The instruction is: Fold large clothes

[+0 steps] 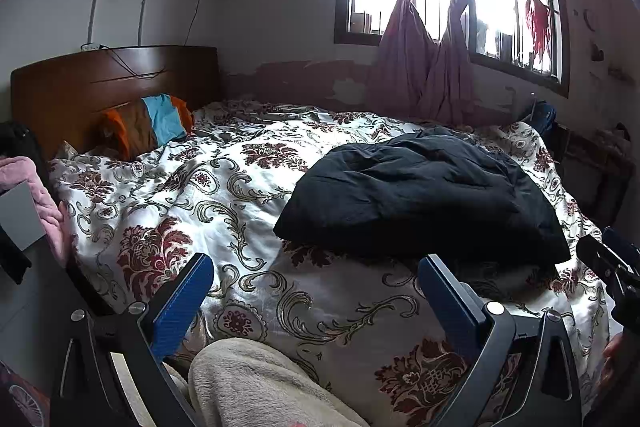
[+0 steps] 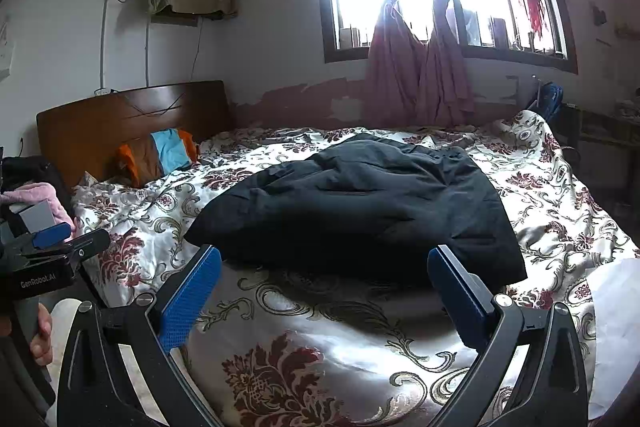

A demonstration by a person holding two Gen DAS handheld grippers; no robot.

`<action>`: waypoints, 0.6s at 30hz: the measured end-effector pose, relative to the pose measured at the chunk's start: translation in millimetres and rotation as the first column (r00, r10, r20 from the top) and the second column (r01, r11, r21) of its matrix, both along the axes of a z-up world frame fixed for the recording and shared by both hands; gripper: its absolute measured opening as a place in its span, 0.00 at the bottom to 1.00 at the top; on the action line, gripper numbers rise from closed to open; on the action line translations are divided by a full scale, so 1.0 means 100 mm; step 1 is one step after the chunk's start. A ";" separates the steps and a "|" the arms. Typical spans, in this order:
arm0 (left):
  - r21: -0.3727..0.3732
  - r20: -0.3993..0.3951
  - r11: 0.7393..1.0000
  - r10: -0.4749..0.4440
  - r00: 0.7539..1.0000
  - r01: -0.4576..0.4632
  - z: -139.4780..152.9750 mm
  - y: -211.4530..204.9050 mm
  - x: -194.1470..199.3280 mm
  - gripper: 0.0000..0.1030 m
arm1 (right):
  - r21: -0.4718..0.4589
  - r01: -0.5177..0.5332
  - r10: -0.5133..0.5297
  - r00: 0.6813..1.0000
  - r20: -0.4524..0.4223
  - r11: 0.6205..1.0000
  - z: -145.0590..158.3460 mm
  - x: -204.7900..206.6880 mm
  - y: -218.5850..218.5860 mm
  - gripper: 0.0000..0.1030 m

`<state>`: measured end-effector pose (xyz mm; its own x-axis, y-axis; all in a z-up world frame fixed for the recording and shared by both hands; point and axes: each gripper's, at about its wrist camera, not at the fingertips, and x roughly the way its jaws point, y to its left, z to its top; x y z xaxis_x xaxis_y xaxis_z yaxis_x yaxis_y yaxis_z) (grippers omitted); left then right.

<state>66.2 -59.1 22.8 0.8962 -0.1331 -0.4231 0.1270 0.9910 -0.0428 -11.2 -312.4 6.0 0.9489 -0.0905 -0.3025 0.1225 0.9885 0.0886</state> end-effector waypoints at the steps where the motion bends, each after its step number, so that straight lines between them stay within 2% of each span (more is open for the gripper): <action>1: -0.001 0.000 1.000 0.000 1.000 0.000 0.00 0.00 0.00 1.00 | 0.001 -0.001 0.001 1.000 -0.001 1.000 0.00 0.00 -0.01 0.98; 18: 0.000 0.000 1.000 0.000 1.000 0.000 0.00 0.00 0.00 1.00 | 0.001 0.000 0.000 1.000 -0.001 1.000 0.00 0.00 -0.01 0.98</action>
